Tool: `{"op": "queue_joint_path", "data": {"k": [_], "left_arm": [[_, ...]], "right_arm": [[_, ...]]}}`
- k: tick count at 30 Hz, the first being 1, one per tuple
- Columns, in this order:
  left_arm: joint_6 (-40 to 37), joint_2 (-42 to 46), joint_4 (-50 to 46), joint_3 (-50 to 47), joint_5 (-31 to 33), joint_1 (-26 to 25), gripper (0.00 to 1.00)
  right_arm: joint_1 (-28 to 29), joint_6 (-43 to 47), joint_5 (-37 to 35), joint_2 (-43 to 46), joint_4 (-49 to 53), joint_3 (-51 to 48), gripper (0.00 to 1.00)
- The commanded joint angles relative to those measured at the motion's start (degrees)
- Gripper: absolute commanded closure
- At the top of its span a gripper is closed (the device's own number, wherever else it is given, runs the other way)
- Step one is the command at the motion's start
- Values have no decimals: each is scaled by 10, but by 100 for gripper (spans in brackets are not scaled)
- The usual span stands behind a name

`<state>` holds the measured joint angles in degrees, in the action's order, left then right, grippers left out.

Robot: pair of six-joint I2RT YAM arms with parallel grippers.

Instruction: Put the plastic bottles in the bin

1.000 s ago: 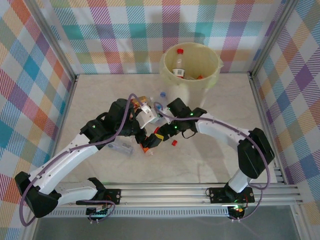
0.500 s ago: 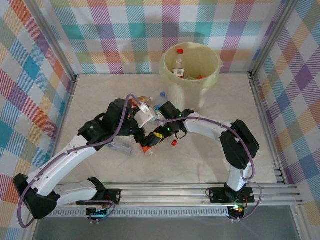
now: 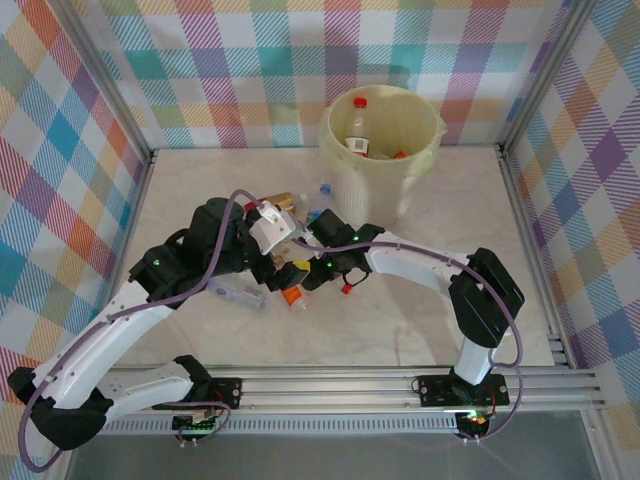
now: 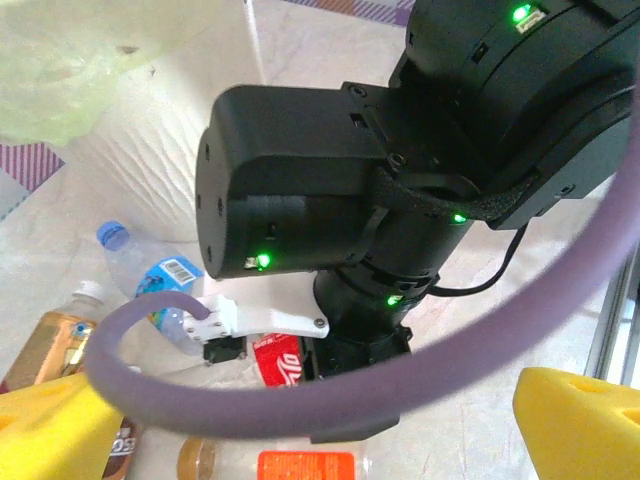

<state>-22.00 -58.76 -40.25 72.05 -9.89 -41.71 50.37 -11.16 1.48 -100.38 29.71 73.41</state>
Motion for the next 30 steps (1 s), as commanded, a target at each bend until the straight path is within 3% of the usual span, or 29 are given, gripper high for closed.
{"op": "queue_joint_path", "data": {"k": [1,10,20,30], "left_arm": [[-11,8,-76,43,5,3,0],[-5,83,-51,-33,7,3,0],[6,87,-108,-44,49,3,0],[12,109,-91,-79,74,3,0]], "right_arm": [[14,-48,1,8,17,20,31],[58,-95,-16,-51,25,69,33],[69,-136,-16,-109,24,93,34],[72,-146,-25,-154,42,124,29]]}}
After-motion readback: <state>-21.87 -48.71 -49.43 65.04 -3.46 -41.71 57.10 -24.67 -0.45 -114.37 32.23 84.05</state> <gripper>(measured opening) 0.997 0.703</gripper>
